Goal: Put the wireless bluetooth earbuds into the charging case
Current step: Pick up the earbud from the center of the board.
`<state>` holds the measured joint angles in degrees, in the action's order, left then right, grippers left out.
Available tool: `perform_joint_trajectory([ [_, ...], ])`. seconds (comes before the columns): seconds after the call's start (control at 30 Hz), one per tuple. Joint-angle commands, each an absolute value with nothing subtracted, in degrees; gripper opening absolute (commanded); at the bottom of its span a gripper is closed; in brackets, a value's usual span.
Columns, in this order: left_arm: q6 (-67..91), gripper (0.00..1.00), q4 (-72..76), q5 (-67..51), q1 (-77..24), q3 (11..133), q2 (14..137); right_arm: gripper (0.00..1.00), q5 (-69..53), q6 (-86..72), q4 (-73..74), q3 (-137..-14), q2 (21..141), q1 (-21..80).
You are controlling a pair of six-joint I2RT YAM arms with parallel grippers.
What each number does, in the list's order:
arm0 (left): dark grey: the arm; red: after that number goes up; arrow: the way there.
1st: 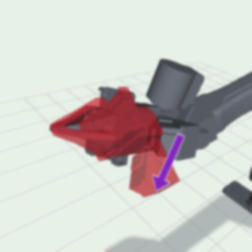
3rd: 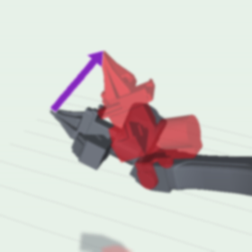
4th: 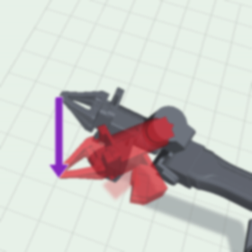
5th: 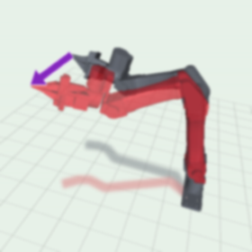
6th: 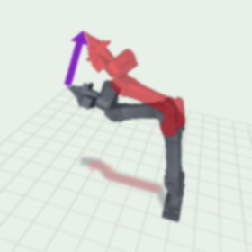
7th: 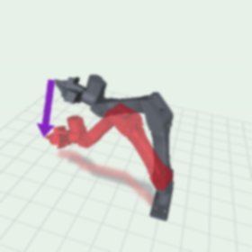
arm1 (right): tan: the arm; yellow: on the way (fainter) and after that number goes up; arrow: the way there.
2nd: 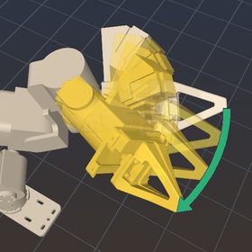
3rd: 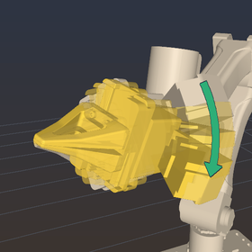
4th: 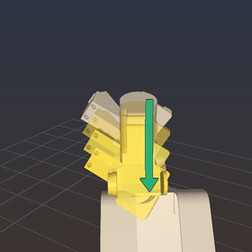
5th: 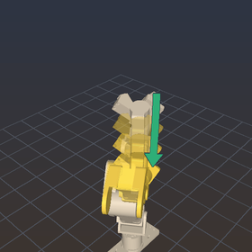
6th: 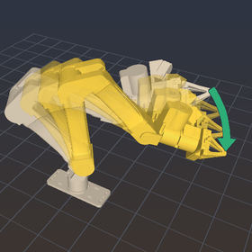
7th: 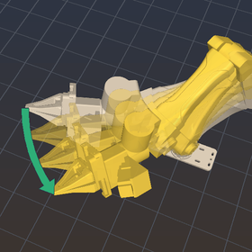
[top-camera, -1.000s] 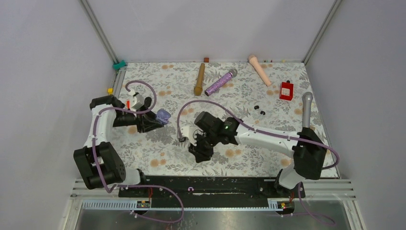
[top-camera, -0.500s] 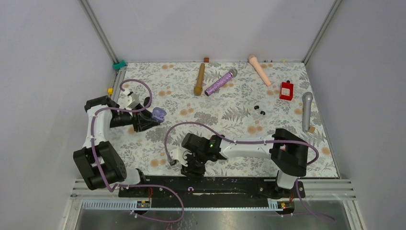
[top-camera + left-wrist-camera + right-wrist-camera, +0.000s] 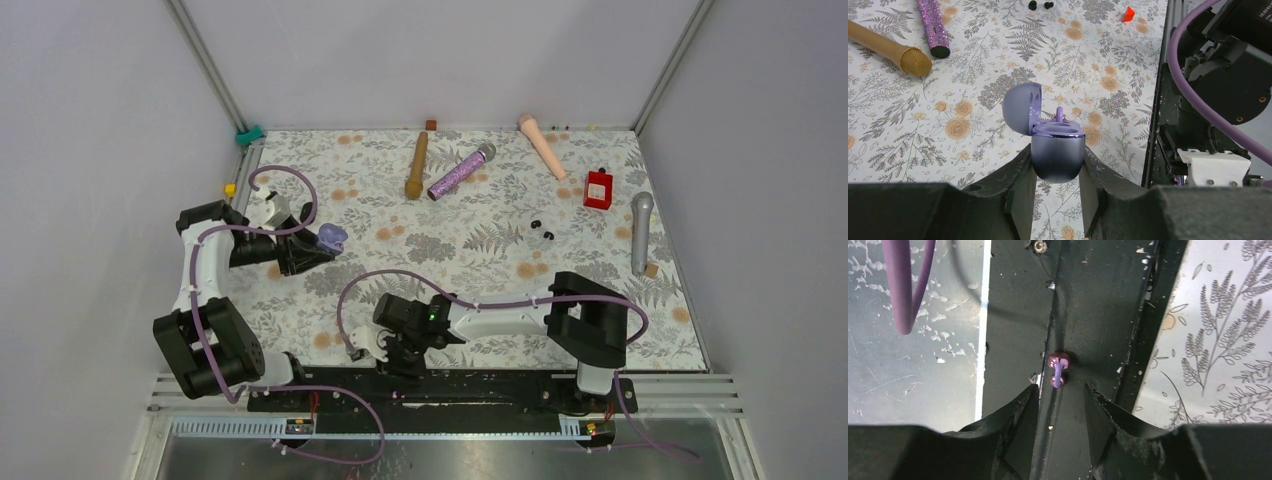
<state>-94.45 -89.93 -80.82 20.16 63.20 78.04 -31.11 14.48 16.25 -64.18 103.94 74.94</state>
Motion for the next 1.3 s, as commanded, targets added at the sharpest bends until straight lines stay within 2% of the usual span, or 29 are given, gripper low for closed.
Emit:
perform_joint_trajectory([
  [0.0, -96.15, 0.00, -92.23, -83.87, 20.47, 62.95, 76.25, 0.45, -32.46, 13.97, 14.93, -64.07, 104.73, 76.58],
  [0.63, -97.19, 0.00, -92.21, -84.09, 20.48, 62.22, 75.78, 0.37, -29.49, 13.50, 15.03, -65.08, 106.40, 78.12],
  [1.27, -97.73, 0.00, -92.21, -84.20, 20.39, 61.77, 76.14, 0.35, -27.75, 11.70, 15.05, -66.35, 105.55, 78.16],
])
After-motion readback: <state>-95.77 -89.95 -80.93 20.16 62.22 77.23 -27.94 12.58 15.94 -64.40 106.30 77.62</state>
